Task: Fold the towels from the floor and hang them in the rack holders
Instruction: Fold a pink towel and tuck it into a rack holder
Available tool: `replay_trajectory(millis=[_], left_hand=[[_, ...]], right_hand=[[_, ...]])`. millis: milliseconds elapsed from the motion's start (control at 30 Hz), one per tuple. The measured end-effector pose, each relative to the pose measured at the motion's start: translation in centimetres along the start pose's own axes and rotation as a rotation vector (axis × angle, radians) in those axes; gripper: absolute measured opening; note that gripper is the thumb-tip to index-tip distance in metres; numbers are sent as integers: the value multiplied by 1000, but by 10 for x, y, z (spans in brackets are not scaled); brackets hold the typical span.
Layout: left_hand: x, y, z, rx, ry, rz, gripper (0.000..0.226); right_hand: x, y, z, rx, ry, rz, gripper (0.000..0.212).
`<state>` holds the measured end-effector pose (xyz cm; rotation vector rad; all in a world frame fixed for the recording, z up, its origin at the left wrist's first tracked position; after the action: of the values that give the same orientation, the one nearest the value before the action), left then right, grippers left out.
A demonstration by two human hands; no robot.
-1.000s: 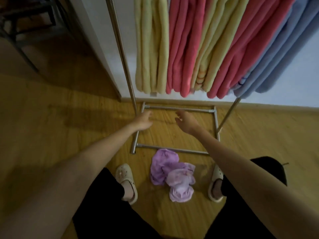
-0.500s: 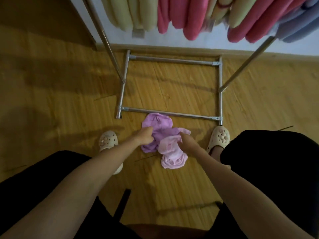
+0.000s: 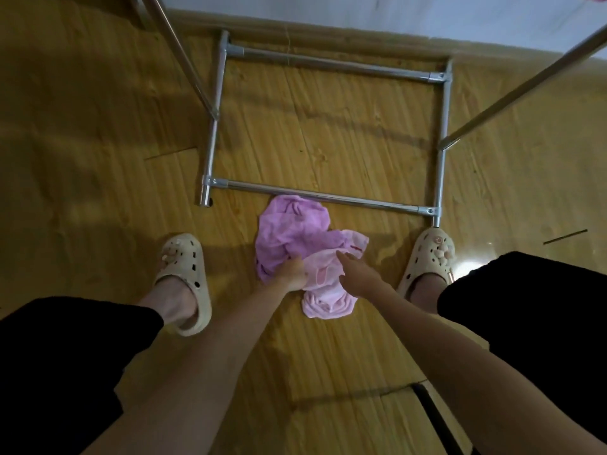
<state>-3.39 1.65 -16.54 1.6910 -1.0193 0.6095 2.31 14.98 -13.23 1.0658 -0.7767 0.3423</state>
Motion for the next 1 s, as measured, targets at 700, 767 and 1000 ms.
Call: replay_trajectory(millis=[700, 767, 1000], left_hand=[[10, -8, -7, 211, 41, -13, 40], [5, -10, -3, 175, 97, -66, 59], [-23, -29, -2, 170, 185, -189, 60]], right_hand=[[6, 14, 4, -24, 24, -23, 61], [3, 14, 1, -36, 20, -34, 61], [-17, -2, -27, -94, -32, 12, 63]])
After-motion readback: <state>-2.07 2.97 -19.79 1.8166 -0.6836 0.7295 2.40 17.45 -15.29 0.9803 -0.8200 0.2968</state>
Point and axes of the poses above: each hand's wrist, its own x-axis away from the middle knuckle, its own y-axis out of the back of the hand, z = x × y, the point moved 8 cm from there along -x, towards the middle knuckle, and after that the axes turned 6 degrees about -z, right-handed, at the moved point
